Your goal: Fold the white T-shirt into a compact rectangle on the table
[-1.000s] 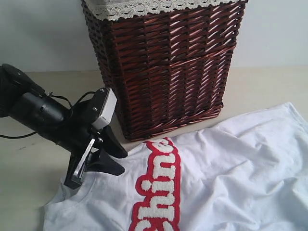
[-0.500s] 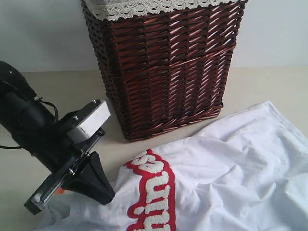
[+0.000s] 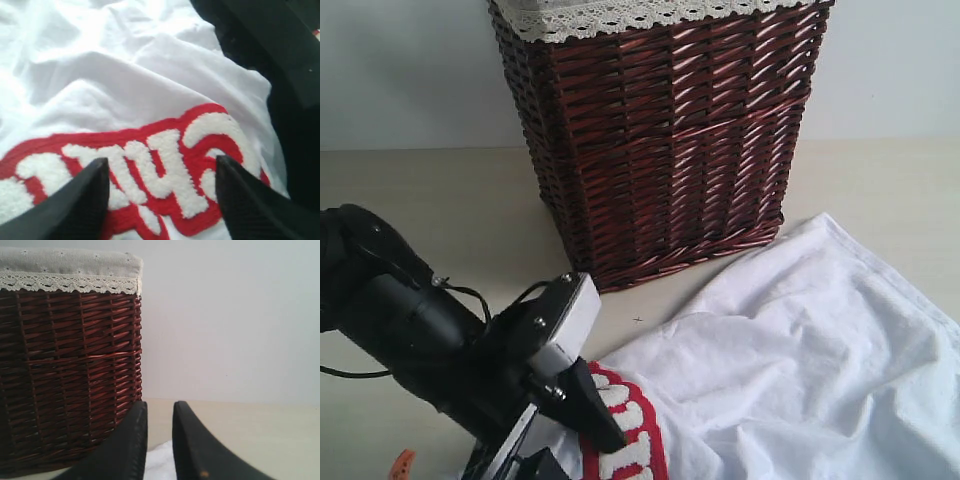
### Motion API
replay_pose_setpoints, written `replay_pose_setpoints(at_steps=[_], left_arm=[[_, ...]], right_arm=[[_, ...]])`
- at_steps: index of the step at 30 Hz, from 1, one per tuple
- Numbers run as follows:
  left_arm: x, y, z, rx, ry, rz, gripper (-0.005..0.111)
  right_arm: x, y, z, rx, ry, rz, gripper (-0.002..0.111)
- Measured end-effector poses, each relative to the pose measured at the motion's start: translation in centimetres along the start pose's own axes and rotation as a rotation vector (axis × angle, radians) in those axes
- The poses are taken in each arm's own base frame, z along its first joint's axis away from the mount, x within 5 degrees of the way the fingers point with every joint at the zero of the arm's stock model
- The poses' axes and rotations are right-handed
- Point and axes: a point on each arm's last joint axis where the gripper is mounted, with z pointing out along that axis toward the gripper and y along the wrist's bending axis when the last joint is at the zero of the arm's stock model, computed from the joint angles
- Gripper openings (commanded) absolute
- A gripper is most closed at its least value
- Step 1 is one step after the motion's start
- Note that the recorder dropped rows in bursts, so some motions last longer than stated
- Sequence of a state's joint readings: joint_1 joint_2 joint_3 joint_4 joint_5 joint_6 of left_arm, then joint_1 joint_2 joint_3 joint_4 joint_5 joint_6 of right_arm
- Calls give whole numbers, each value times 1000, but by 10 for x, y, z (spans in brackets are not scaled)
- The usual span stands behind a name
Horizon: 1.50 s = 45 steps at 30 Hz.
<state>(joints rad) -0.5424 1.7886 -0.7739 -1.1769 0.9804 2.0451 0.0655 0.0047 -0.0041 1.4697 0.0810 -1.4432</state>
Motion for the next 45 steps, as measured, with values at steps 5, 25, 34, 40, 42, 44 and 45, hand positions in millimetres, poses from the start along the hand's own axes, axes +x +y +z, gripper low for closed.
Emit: replay_pose_setpoints(at_steps=[5,25,34,40,42,44,45], left_arm=[[-5,7,-28,-166,-25,-48,59],[120,34,-71,-60,90,-227,49],[103,33,-62,51,-45,-240,53],[105,31,-42,115,46,-195,52],[105,31,-37,132,52,-194,50],[102,33,-34,114,41,-202,39],[102,34,-34,101,39,-206,32]], right_arm=[[0,0,0,0,0,0,20],[0,0,0,0,0,2,20],[0,0,0,0,0,4,20],[0,0,0,0,0,4,20],[0,0,0,0,0,4,20],[0,0,0,0,0,4,20],[0,0,0,0,0,4,20]])
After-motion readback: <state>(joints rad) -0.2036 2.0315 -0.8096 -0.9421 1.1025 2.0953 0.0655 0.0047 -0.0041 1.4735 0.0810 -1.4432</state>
